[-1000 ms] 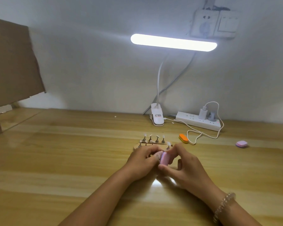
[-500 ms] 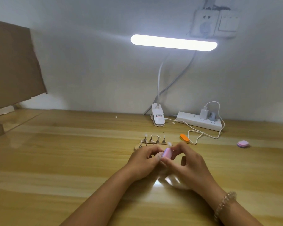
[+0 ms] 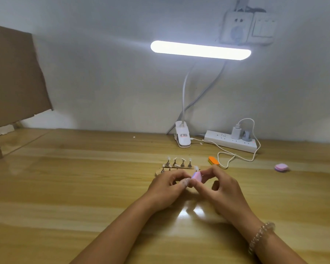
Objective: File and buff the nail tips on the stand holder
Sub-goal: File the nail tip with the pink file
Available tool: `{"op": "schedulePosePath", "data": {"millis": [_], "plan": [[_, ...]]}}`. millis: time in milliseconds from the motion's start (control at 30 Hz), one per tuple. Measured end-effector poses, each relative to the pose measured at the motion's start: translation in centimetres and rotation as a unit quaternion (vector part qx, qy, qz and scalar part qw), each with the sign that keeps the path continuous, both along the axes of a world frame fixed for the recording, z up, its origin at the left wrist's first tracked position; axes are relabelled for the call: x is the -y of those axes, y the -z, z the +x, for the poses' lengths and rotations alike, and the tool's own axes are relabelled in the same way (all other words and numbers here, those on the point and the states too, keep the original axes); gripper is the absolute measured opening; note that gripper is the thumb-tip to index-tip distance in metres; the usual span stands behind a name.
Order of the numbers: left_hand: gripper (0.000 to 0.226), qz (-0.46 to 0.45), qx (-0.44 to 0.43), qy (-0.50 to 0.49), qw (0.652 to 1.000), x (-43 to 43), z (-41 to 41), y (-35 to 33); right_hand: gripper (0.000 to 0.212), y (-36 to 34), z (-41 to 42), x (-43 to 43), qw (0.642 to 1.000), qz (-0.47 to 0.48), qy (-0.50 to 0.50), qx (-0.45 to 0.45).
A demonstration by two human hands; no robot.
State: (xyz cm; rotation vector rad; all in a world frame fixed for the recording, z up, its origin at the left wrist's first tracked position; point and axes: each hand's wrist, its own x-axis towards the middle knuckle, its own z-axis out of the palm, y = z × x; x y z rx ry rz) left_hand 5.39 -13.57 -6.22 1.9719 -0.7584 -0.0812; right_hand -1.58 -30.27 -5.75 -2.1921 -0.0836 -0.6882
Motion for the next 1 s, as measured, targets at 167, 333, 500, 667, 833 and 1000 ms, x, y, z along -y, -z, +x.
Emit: {"op": "schedulePosePath", "data": {"millis": [167, 333, 500, 667, 833, 1000], "plan": [[0.024, -0.028, -0.022, 0.003, 0.999, -0.1, 0.1, 0.1, 0.032, 0.5, -0.1, -0.3, 0.998, -0.061, 0.001, -0.002], [0.017, -0.047, -0.039, 0.001, 0.998, 0.0, -0.1, 0.0, 0.034, 0.2, 0.1, 0.3, 0.998, -0.043, 0.048, 0.009], [0.017, -0.062, -0.055, -0.009, 0.997, -0.1, 0.1, 0.2, 0.033, 0.2, -0.1, -0.1, 0.999, -0.024, 0.026, 0.011], [0.015, -0.061, -0.053, -0.009, 0.997, 0.1, 0.0, 0.3, 0.038, 0.1, -0.5, -0.4, 0.998, -0.048, 0.022, 0.031], [0.012, -0.055, -0.042, -0.007, 0.998, 0.1, 0.0, 0.5, 0.028, 0.1, 0.0, 0.1, 0.999, -0.024, 0.043, 0.013], [0.012, -0.062, -0.045, -0.006, 0.997, 0.1, -0.2, 0.4, 0.038, 0.1, -0.4, -0.6, 0.998, -0.062, 0.007, 0.012]]}}
